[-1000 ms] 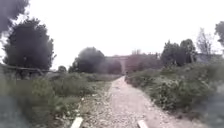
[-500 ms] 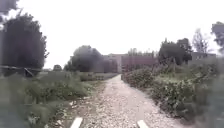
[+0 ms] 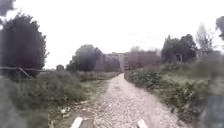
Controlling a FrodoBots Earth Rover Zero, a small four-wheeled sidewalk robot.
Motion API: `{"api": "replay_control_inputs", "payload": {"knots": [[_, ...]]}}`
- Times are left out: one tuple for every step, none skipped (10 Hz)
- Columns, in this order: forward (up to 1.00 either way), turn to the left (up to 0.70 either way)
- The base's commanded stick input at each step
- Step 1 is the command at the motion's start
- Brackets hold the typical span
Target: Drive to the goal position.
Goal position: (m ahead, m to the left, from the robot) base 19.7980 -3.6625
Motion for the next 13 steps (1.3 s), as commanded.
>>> {"api": "replay_control_inputs", "payload": {"knots": [[0.7, -0.02], [0.7, 0.0], [0.7, 0.0], [0.7, 0.0], [0.7, 0.0], [0.7, 0.0], [0.7, 0.0], [0.7, 0.0], [0.7, 0.0], [0.7, 0.0], [0.7, 0.0], [0.7, 0.0], [0.7, 0.0]]}}
